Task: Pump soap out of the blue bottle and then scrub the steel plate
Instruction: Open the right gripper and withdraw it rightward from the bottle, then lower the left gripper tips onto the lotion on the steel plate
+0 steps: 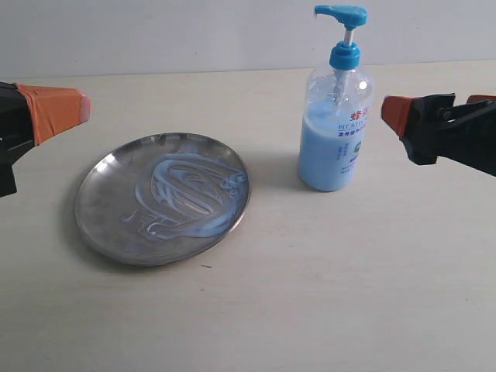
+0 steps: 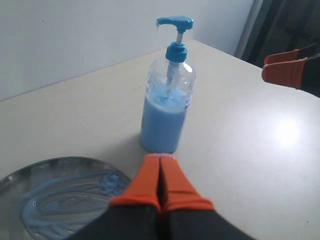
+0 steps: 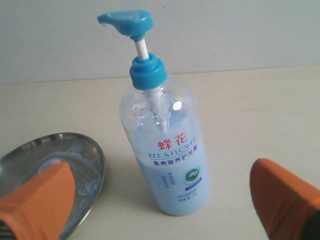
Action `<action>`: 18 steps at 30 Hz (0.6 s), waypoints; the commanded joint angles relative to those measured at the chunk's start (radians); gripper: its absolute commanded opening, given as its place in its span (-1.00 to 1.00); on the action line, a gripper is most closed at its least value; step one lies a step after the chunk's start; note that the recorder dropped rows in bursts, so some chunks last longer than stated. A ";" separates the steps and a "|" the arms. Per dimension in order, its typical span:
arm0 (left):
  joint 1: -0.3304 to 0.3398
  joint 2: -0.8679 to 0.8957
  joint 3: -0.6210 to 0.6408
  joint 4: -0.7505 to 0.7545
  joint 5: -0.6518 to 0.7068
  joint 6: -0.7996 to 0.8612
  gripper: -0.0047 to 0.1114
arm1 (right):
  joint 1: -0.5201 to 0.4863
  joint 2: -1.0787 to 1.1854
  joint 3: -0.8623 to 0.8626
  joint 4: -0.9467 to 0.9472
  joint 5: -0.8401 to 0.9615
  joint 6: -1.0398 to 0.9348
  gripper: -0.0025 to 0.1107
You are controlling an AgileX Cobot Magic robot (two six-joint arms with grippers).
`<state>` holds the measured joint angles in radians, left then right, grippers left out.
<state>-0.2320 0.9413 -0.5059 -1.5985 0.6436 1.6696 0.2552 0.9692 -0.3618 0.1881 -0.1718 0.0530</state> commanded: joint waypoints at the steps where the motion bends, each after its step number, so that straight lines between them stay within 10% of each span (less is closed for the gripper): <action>1: 0.002 -0.005 0.005 -0.021 0.025 -0.005 -0.92 | 0.000 -0.026 0.006 -0.008 0.005 -0.006 0.32; 18: 0.002 0.248 -0.054 -0.043 0.184 0.051 -0.92 | 0.000 -0.026 0.006 -0.006 0.013 0.002 -0.25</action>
<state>-0.2320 1.1156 -0.5236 -1.6432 0.7865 1.6997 0.2552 0.9511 -0.3595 0.1881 -0.1529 0.0549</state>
